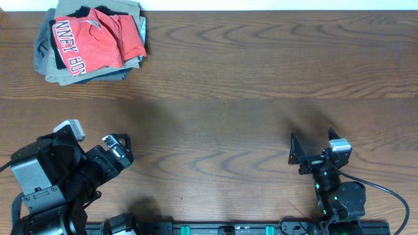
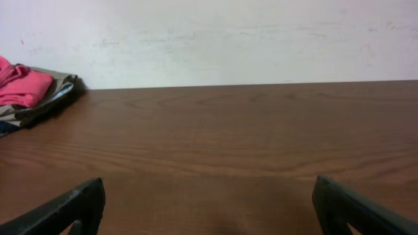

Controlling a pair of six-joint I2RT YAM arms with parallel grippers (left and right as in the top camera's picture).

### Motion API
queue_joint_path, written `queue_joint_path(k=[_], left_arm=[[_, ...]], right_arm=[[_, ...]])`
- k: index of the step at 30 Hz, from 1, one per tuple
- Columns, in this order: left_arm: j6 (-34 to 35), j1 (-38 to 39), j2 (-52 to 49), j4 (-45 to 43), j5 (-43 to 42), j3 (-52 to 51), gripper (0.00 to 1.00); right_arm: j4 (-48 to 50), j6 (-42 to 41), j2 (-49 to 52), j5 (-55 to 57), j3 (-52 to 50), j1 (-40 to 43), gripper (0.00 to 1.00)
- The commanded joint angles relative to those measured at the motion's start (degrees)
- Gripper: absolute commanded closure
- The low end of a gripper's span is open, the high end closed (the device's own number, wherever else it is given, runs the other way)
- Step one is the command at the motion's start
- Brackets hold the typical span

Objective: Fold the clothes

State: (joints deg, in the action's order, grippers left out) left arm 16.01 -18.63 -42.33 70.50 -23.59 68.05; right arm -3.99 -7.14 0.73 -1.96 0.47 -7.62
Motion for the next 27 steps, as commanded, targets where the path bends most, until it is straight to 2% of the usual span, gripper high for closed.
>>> queue_joint_path(k=[1,16,22,27], left_arm=[[-1.3,-0.2,0.0,0.0,0.3,0.0,0.02],[-1.3,0.1,0.7,0.0,0.3,0.0,0.02],[-1.3,3.2,4.7,2.0,1.2,-0.9,0.02],[-1.4,6.5,9.7,0.9,1.9,-5.4,0.02]], right_arm=[[-0.1,0.6,-0.5,-0.4,-0.2,0.8,0.01],[-0.1,0.6,-0.5,-0.5,-0.2,0.8,0.01],[-0.1,0.6,-0.5,-0.5,-0.2,0.8,0.01],[-0.1,0.6,-0.5,-0.5,-0.2,0.8,0.01]])
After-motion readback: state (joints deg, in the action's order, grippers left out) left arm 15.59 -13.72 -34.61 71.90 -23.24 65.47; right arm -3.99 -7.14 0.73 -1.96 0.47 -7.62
